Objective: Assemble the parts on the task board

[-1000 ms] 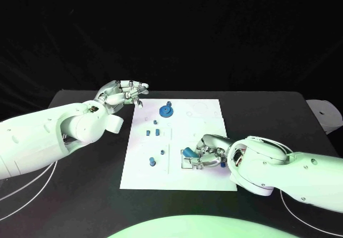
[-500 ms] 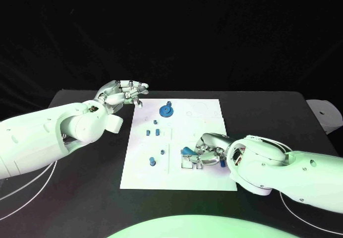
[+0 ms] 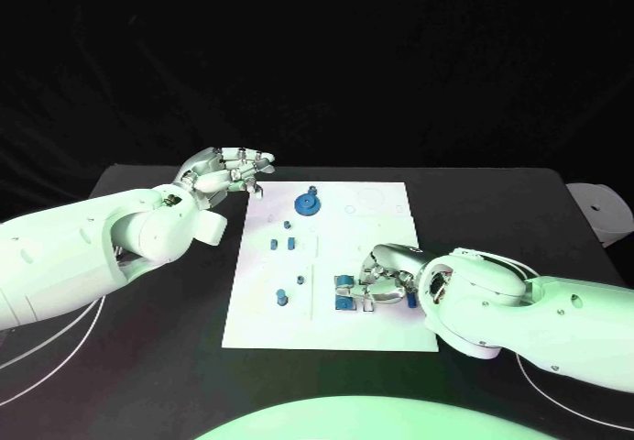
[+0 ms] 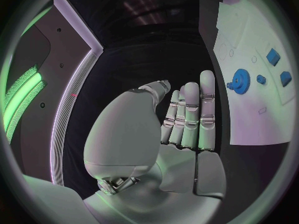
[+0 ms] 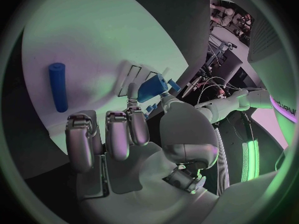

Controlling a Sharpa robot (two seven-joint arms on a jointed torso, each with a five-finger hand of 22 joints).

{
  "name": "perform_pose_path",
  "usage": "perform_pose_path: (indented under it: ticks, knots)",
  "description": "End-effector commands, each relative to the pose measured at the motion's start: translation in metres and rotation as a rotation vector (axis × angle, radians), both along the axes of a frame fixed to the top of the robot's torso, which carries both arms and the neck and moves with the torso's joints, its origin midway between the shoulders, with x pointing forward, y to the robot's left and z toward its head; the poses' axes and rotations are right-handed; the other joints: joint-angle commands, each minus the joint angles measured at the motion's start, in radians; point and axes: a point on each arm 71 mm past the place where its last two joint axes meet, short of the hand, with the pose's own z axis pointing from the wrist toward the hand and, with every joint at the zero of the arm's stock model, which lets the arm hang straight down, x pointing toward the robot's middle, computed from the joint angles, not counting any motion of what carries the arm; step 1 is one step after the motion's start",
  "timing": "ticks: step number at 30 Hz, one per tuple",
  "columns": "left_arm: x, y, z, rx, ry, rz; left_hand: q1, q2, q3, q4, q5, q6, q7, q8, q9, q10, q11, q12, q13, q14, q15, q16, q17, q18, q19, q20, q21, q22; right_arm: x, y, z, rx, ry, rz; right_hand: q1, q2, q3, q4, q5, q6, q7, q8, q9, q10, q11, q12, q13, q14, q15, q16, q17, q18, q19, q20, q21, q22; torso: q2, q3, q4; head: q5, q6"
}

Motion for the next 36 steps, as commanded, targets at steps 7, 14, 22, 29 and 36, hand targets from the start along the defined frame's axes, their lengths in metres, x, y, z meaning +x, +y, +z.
perform_pose_path:
  ticks: [7,14,22,29,36]
  knots:
    - [0.000,-0.002,0.001,-0.012,0.000,-0.016,-0.009,0.002,0.005,0.002,0.002,-0.009,-0.001,0.005,0.002,-0.007,0.000,0.007,0.001,-0.003,0.002,0.000,-0.001,0.007,0.004,0.003,-0.006,-0.001,-0.003,0.002,0.003,-0.010,-0.025,0.026,0.002,0.005,-0.009,-0.002,0.008,-0.008,-0.002,0.007,0.002,0.009,-0.006,0.002,0.106,0.072,-0.004,0.002,0.089,-0.007,0.103,-0.008,0.004,0.263,0.000,0.0012,0.0020,-0.001,0.003]
    - [0.000,-0.001,0.001,-0.011,0.000,-0.015,-0.009,0.002,0.005,0.002,0.002,-0.009,-0.001,0.005,0.002,-0.007,0.000,0.007,0.001,-0.003,0.002,0.000,-0.001,0.007,0.004,0.003,-0.006,-0.001,-0.012,0.000,0.009,0.037,-0.037,0.050,0.118,0.013,-0.020,-0.006,0.049,-0.008,-0.004,0.015,0.001,0.016,-0.009,0.011,0.117,0.074,-0.006,0.005,0.097,-0.007,0.103,-0.009,0.004,0.263,0.000,0.0010,0.0003,0.001,0.004]
    - [0.000,-0.001,0.001,-0.011,0.001,-0.015,-0.010,0.003,0.007,0.002,0.002,-0.009,0.000,0.006,0.002,-0.008,0.000,0.008,0.001,-0.003,0.002,0.000,-0.002,0.007,0.004,0.003,-0.007,-0.002,-0.015,-0.002,0.012,0.059,-0.038,0.054,0.135,0.011,-0.027,-0.004,0.054,-0.009,-0.004,0.016,0.001,0.017,-0.009,0.012,0.119,0.074,-0.006,0.006,0.100,-0.007,0.103,-0.009,0.004,0.263,0.000,0.0019,-0.0009,-0.001,0.005]
    - [0.000,-0.001,0.001,-0.010,0.001,-0.014,-0.010,0.003,0.007,0.002,0.002,-0.009,0.000,0.006,0.002,-0.008,0.000,0.008,0.001,-0.003,0.002,0.000,-0.002,0.007,0.004,0.003,-0.007,-0.002,-0.015,-0.004,0.010,0.040,-0.019,0.065,0.179,0.005,-0.034,-0.009,0.060,-0.010,-0.005,0.016,-0.001,0.017,-0.009,0.011,0.120,0.074,-0.006,0.006,0.102,-0.007,0.103,-0.010,0.004,0.263,0.000,0.0004,0.0010,-0.001,0.003]
    - [0.000,-0.001,0.001,-0.011,0.001,-0.015,-0.011,0.004,0.008,0.002,0.002,-0.009,-0.001,0.006,0.002,-0.009,0.000,0.008,0.001,-0.003,0.002,0.000,-0.002,0.007,0.005,0.003,-0.007,-0.002,-0.011,-0.005,0.007,0.019,-0.015,0.057,0.203,0.013,-0.033,-0.007,0.066,-0.011,-0.005,0.016,-0.003,0.017,-0.010,0.011,0.121,0.075,-0.006,0.007,0.103,-0.007,0.103,-0.010,0.004,0.263,0.001,0.0004,0.0003,-0.002,0.003]
